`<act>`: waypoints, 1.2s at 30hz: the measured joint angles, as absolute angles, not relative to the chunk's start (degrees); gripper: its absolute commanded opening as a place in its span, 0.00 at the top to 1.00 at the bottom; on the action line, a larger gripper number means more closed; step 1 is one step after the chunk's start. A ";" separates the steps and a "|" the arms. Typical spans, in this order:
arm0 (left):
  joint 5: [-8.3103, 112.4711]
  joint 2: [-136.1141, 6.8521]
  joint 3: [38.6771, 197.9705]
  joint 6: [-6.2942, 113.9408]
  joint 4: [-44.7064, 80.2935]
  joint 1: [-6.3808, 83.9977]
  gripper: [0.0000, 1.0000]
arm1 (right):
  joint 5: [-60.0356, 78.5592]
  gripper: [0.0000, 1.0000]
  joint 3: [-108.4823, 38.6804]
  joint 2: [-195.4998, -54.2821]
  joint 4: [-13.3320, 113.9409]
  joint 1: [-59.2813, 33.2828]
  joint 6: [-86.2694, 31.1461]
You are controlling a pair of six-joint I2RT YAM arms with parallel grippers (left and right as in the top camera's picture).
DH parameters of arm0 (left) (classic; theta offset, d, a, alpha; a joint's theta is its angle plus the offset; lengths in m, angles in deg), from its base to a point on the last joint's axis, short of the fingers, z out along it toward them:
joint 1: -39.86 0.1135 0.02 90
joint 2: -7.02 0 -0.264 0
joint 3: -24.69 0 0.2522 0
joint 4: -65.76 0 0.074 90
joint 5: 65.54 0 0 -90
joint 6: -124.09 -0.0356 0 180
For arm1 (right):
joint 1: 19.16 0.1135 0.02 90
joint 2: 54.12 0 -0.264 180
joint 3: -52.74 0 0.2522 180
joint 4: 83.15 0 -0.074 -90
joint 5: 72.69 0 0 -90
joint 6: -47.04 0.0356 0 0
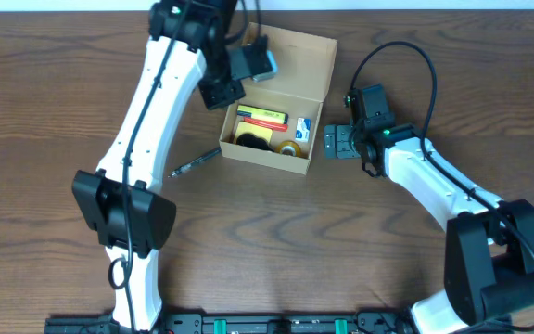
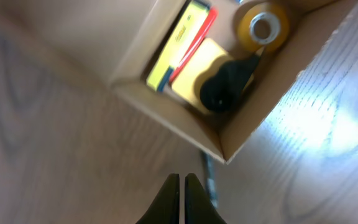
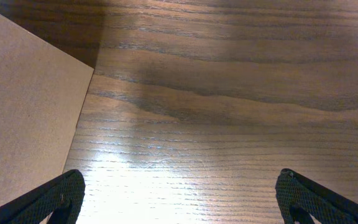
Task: Pack container
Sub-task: 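Withdraw the left gripper toward the black pen on the table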
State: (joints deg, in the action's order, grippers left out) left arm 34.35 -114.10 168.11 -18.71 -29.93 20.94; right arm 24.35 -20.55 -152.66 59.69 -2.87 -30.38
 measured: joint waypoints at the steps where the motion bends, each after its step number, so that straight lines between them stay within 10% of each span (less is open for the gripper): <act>1: 34.40 -114.43 168.11 -16.94 -30.37 21.57 0.94 | 24.35 0.01 -20.55 -152.66 59.67 -2.87 -30.38; 17: 35.34 -114.61 158.04 -15.58 -37.93 26.25 0.94 | 24.35 0.01 -20.55 -152.66 59.67 -2.87 -30.36; 30: 33.57 -95.29 115.00 -19.30 -4.58 26.27 0.94 | 24.38 0.01 -20.55 -152.66 59.65 -2.87 -30.36; 36: 29.92 -95.29 104.12 -17.90 9.35 26.62 0.67 | 24.35 0.01 -20.55 -152.66 59.65 -2.87 -30.36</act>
